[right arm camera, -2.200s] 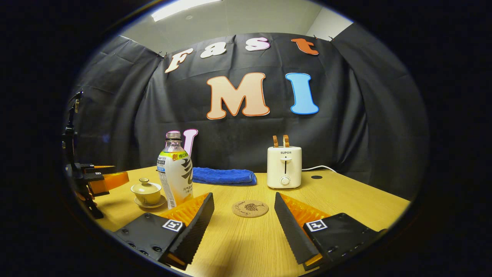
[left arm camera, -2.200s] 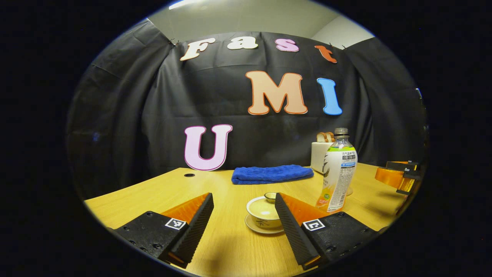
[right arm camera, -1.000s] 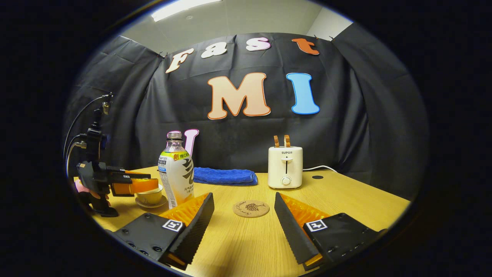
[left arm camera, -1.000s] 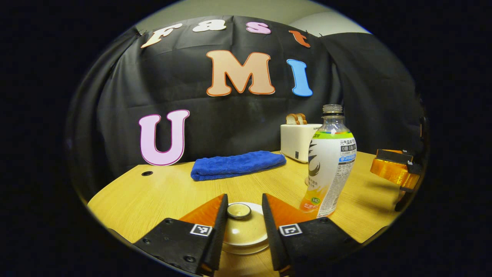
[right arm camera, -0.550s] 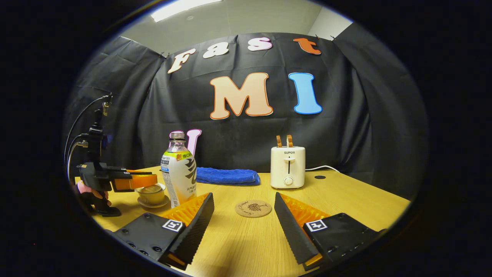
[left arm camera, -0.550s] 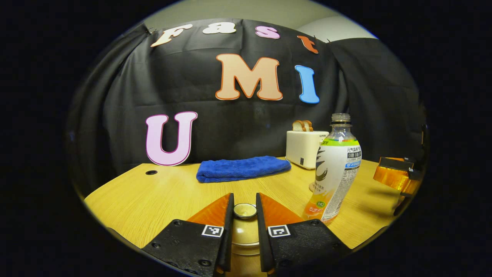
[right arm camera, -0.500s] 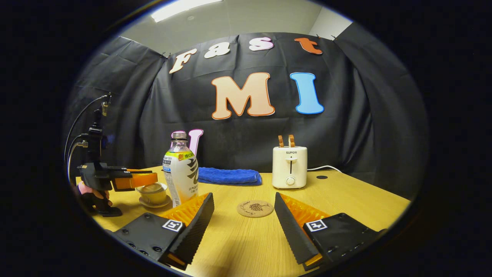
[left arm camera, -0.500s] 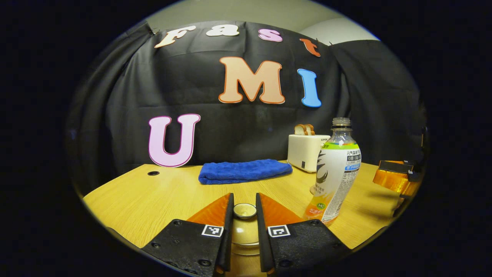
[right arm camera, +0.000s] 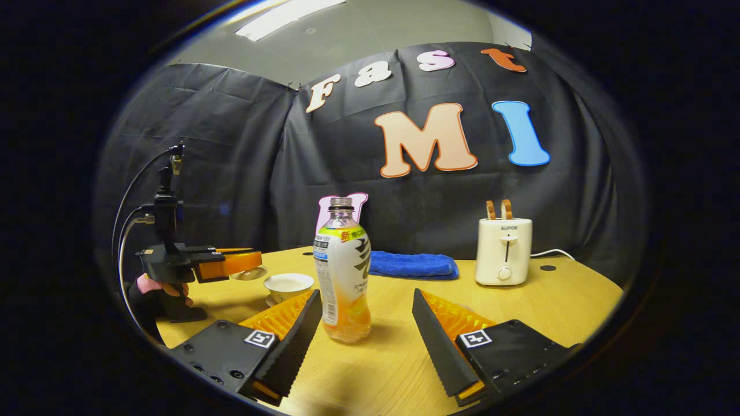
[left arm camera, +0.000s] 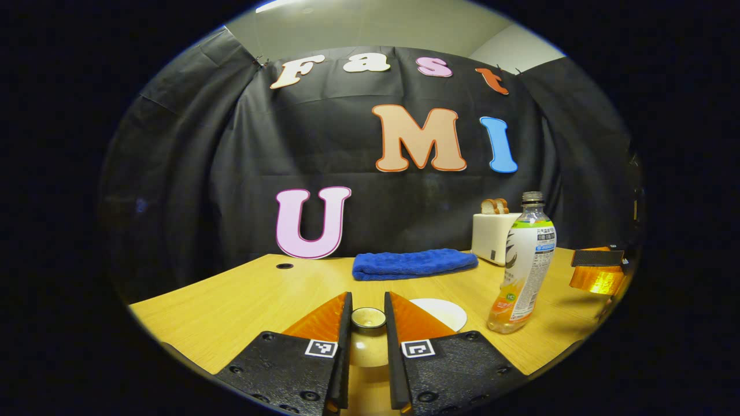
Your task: Open the teacup lid with one hand, grasp the water bottle and pour water into the teacup with the other hand; after pouring, place the water bottle on the coaster and then close the teacup lid.
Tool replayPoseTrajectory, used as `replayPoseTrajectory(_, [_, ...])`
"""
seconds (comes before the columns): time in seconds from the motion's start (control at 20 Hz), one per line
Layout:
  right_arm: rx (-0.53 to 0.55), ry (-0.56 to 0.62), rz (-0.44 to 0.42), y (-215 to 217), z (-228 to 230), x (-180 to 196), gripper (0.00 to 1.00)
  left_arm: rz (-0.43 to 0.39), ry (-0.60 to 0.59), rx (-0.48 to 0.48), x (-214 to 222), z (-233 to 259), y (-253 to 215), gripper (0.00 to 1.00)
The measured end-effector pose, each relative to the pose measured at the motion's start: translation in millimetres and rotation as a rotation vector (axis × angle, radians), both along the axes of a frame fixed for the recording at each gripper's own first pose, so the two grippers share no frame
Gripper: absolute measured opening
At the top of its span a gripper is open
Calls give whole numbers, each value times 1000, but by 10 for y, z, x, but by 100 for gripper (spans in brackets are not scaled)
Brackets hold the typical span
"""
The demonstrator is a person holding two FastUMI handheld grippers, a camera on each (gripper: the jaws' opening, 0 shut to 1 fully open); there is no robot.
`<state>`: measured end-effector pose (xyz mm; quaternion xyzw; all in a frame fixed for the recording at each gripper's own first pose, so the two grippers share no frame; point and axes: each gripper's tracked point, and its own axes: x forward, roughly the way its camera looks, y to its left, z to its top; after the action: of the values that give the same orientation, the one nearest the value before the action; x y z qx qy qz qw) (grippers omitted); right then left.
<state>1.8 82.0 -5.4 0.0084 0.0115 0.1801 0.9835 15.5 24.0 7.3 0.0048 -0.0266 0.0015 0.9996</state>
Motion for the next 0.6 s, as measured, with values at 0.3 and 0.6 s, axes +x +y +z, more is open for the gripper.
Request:
replayPoseTrajectory(0.3, [-17, 56, 43, 280, -108, 170, 99, 50, 1, 0, -84, -11, 223, 25])
replayPoseTrajectory(0.6, [-55, 137, 13, 421, -255, 415, 99, 48, 0, -1, -111, -20, 323, 26])
